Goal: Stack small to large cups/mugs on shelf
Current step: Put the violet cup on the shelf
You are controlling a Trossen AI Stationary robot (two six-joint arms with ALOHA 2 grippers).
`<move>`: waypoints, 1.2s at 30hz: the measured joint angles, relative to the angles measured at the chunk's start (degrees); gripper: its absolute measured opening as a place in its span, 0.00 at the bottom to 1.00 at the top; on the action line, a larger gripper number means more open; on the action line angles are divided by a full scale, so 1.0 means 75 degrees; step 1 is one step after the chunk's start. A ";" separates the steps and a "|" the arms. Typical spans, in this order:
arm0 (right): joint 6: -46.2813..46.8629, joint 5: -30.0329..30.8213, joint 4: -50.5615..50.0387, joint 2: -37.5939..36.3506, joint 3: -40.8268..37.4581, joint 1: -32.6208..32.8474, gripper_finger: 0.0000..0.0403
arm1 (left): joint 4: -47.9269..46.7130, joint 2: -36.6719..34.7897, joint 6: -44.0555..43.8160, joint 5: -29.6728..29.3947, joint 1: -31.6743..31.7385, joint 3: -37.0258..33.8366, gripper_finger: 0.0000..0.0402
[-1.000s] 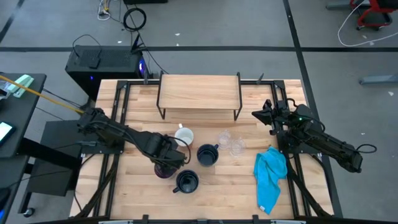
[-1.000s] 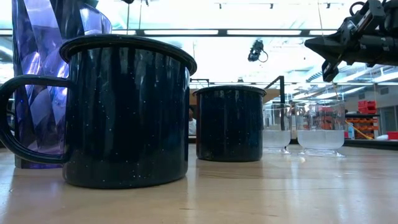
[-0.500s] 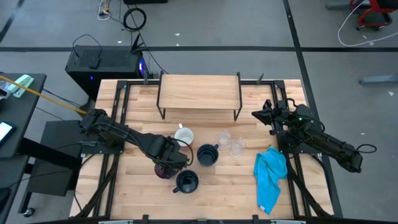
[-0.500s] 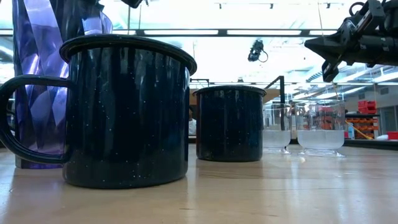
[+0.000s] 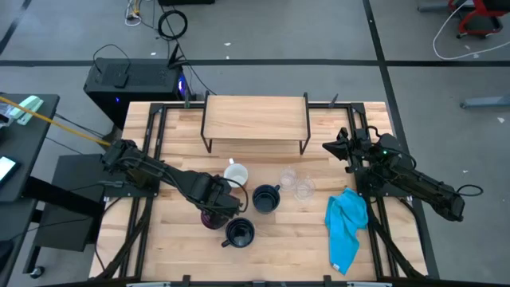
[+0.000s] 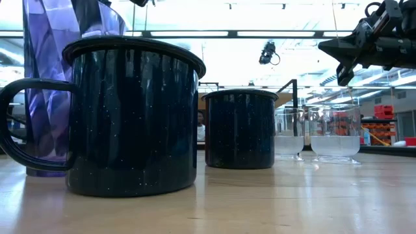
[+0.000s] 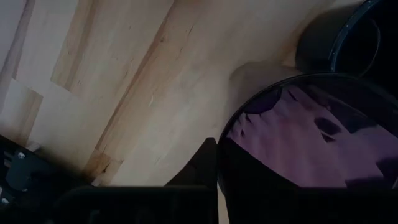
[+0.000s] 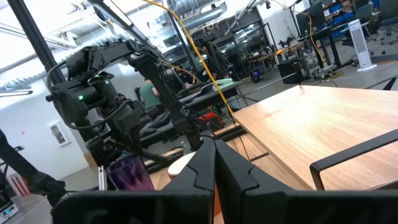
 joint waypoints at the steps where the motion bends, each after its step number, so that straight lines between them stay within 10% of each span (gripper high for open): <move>1: 0.0000 0.0000 0.0000 0.0000 0.0000 0.0000 0.03 | 0.0000 0.0000 0.0017 0.0000 0.0003 0.0000 0.03; 16: 0.0000 0.0002 -0.0003 0.0000 0.0000 0.0001 0.02 | -0.0580 -0.0116 0.1084 0.0527 0.0443 0.0098 0.02; 36: 0.0040 0.0000 -0.0149 0.0003 0.0000 -0.0001 0.03 | -0.1092 -0.0258 0.3149 0.0389 0.2250 0.3369 0.02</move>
